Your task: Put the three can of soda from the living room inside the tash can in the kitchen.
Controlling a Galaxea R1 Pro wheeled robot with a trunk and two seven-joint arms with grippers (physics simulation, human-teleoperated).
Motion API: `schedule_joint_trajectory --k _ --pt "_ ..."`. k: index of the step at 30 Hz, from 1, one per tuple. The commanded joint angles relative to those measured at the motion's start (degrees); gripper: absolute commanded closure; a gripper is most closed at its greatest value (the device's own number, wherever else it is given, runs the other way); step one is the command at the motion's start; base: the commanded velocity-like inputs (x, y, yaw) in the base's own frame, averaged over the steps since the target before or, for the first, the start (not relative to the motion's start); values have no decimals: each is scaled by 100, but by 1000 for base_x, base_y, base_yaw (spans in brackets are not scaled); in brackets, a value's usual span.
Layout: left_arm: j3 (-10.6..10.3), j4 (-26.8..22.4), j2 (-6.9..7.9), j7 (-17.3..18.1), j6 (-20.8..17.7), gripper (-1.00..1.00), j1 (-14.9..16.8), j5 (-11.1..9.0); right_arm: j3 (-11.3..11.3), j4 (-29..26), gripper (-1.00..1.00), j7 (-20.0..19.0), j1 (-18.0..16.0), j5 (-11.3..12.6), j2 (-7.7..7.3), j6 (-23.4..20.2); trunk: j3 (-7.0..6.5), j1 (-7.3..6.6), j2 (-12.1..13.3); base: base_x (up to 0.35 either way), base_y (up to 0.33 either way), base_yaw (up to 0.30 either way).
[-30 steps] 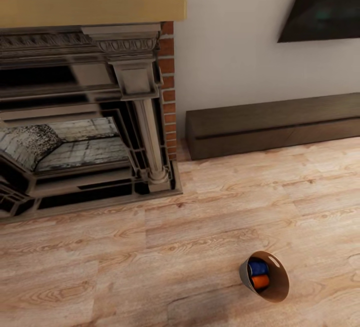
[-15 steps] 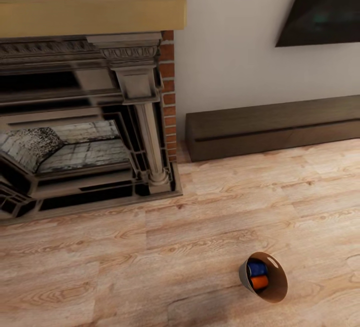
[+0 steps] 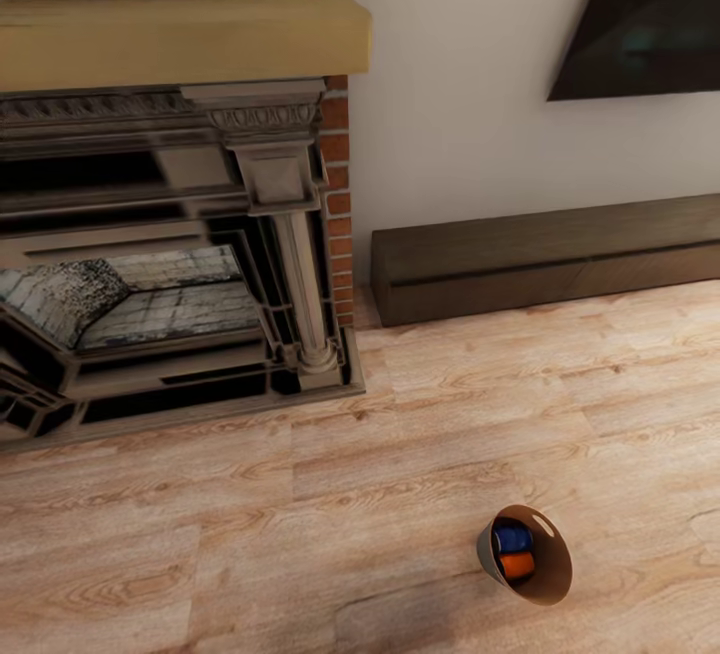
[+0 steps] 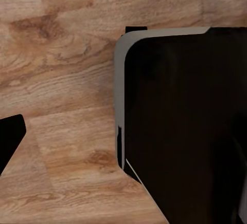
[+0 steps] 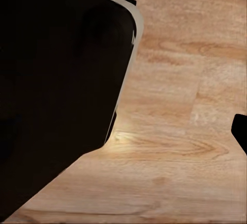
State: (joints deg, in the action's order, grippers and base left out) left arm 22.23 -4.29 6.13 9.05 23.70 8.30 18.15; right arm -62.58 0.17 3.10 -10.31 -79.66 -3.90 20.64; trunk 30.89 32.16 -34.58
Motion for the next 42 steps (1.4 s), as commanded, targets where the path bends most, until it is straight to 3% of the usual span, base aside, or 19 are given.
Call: schedule_joint_trajectory --k 1,9,26,39,42 --pt "0 10 0 0 -1 -100 1 1 -2 2 -100 0 27 2 -5 -2 -19 -22 42 0 0 0" --pt "0 143 2 0 -5 -100 1 -4 0 57 -100 -2 272 5 -119 -6 -165 -198 363 0 0 0" --pt "0 159 2 0 -6 -100 -47 -4 0 71 -100 -2 371 -14 -133 1 -470 -571 1044 0 0 0" --pt "3 149 2 -26 -31 -100 -90 -10 -17 64 -100 30 372 41 -59 -3 -470 -571 1044 0 0 0" --pt "3 150 2 -90 -43 -100 -91 -1 -30 52 -100 55 372 61 -55 -5 -524 -637 1165 0 0 0"
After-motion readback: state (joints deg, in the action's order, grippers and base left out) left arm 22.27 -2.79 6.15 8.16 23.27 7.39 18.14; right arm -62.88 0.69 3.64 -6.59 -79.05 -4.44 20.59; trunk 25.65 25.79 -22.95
